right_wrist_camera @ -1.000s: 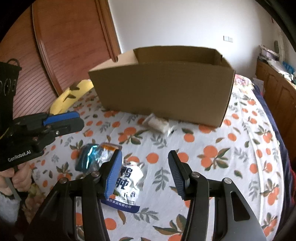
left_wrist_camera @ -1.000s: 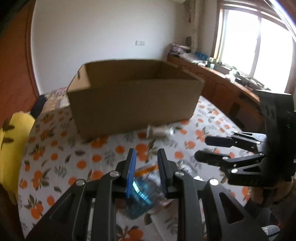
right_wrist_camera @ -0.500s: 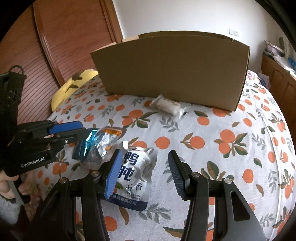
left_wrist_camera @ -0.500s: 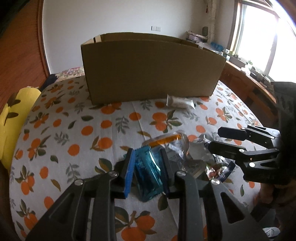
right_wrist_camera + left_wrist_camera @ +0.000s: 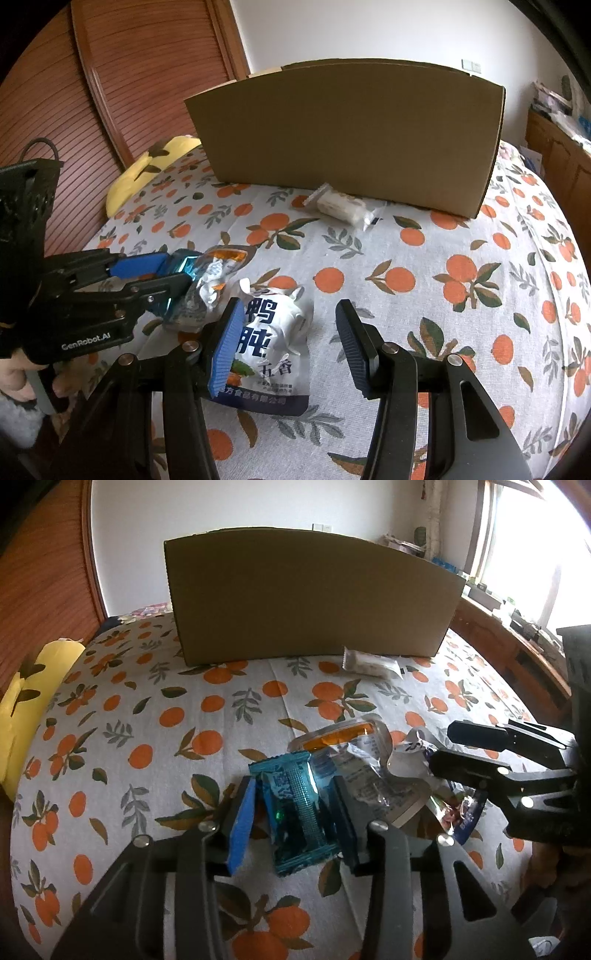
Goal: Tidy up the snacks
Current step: 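Move both tools back to the snacks on the bed, then grasp the white duck-neck pouch with the right tool while the left tool grasps the teal wrapper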
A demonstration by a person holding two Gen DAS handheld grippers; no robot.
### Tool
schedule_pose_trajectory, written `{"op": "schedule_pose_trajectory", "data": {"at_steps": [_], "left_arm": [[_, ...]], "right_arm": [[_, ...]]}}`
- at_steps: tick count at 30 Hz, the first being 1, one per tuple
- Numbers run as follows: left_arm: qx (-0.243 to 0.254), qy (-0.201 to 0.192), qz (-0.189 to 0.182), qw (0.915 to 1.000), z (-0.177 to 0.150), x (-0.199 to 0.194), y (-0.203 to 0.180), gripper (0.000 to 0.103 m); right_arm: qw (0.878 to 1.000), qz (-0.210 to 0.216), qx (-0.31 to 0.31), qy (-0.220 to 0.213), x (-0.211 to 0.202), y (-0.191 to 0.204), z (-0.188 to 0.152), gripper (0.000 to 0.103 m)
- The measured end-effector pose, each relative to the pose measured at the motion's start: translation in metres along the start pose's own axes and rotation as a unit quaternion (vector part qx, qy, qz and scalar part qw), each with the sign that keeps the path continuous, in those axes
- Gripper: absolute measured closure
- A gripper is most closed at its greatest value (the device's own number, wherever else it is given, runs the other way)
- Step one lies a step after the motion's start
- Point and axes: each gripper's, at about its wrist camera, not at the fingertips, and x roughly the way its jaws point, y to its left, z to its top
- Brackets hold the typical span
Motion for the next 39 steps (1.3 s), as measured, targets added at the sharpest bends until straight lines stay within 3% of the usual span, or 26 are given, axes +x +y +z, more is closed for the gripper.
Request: {"op": "schedule_pose_trajectory", "data": {"at_steps": [4,9,19,28,29,31,34,38,39], "left_arm": [[-0.007,-0.006,0.017,0.9998,-0.001,0.001,0.001,0.044],[-0.008,-0.004,0.027,0.9996,-0.001,0.003,0.002,0.040],[-0.006,-0.004,0.033,0.9994,-0.003,0.002,0.003,0.040],[-0.009,-0.004,0.036,0.9993,-0.002,0.003,0.004,0.040],[-0.009,-0.004,0.035,0.9993,-0.002,0.002,0.004,0.041],[-0.008,-0.006,0.038,0.9992,-0.002,0.001,0.004,0.059],[-0.008,-0.011,0.039,0.9991,-0.003,0.000,0.005,0.074],[-0.007,-0.015,0.030,0.9994,-0.004,-0.003,0.004,0.081],[-0.009,-0.019,0.028,0.9994,-0.004,-0.005,0.005,0.081]], "right_arm": [[1.000,0.003,-0.004,0.002,0.001,0.002,-0.001,0.050],[1.000,0.005,-0.002,0.003,0.001,0.001,-0.001,0.051],[1.000,0.005,-0.025,0.018,0.005,0.009,-0.001,0.050],[0.998,-0.018,-0.048,0.036,0.014,0.018,0.001,0.044],[0.998,-0.019,-0.049,0.038,0.015,0.018,0.001,0.043],[0.997,-0.025,-0.060,0.042,0.018,0.022,0.001,0.039],[0.994,-0.036,-0.086,0.052,0.023,0.030,0.001,0.031],[0.993,-0.041,-0.096,0.055,0.025,0.033,0.001,0.032],[0.993,-0.042,-0.095,0.054,0.025,0.034,0.001,0.037]]}}
